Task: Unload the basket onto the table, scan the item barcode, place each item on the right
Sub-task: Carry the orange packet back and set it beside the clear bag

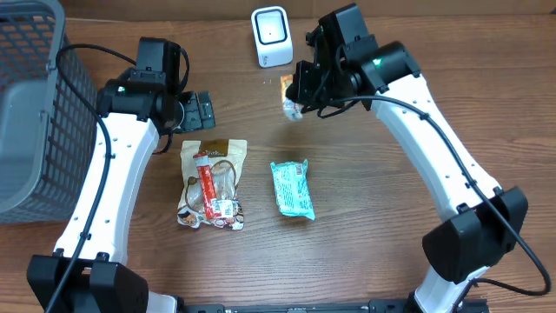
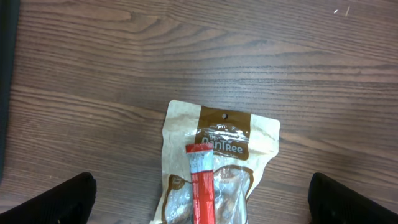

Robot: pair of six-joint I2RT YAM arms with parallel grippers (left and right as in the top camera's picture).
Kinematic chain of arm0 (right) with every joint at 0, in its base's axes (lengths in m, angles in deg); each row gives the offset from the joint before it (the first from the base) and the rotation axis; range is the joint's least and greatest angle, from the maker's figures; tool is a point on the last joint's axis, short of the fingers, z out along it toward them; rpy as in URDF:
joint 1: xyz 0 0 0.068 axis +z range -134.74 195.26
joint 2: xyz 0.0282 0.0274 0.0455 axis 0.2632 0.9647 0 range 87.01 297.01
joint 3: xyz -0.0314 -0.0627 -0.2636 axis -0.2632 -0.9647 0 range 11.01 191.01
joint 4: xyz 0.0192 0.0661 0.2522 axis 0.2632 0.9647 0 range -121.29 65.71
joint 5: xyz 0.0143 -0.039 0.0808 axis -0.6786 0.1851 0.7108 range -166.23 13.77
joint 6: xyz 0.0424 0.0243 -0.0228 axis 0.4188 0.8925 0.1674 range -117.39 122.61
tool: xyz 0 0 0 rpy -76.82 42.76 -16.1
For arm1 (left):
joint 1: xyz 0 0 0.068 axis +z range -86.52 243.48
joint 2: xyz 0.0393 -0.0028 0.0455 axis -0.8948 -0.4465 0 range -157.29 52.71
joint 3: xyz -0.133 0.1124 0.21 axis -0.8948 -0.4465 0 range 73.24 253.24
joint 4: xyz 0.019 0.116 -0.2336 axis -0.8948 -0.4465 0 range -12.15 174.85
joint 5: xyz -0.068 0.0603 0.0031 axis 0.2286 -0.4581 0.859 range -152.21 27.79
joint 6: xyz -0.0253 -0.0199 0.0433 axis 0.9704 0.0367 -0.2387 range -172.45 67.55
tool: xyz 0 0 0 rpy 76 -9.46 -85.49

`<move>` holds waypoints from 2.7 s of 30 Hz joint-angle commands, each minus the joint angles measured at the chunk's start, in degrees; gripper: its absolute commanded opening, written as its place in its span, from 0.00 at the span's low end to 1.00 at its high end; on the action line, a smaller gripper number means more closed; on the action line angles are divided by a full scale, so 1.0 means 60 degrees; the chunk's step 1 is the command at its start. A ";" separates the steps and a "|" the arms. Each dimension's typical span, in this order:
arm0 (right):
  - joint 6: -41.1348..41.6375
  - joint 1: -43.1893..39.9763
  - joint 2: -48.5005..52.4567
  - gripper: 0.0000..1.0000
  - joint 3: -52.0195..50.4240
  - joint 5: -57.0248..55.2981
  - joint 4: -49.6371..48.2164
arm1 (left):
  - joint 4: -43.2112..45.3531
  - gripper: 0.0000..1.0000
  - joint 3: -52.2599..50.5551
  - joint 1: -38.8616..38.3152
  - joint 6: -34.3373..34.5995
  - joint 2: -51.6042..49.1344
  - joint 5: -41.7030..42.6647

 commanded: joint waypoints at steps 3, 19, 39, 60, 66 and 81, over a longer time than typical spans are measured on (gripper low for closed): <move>-0.0222 0.0025 -0.0193 0.04 -0.1552 0.1093 -0.1322 | 0.0007 1.00 0.0175 0.0015 0.0131 -0.0051 -0.0055; 0.1756 0.0055 -0.0135 0.04 -0.5963 0.2758 -0.7428 | 0.0007 0.99 0.0175 0.0015 0.0131 -0.0051 -0.0055; 0.1716 0.0310 0.0029 0.04 -0.7034 0.2641 -0.8743 | 0.0007 1.00 0.0175 0.0015 0.0131 -0.0051 -0.0051; 0.1719 0.0386 0.0787 0.11 -0.7034 0.2641 -0.9067 | 0.0007 1.00 0.0175 0.0015 0.0131 -0.0051 -0.0055; 0.1719 0.0386 0.0787 0.11 -0.7034 0.2510 -0.9034 | 0.0007 1.00 0.0175 0.0015 0.0131 -0.0051 -0.0051; 0.1716 0.0386 0.0787 0.28 -0.7034 0.2361 -0.8805 | 0.0004 1.00 0.0175 0.0015 0.0131 -0.0051 -0.0055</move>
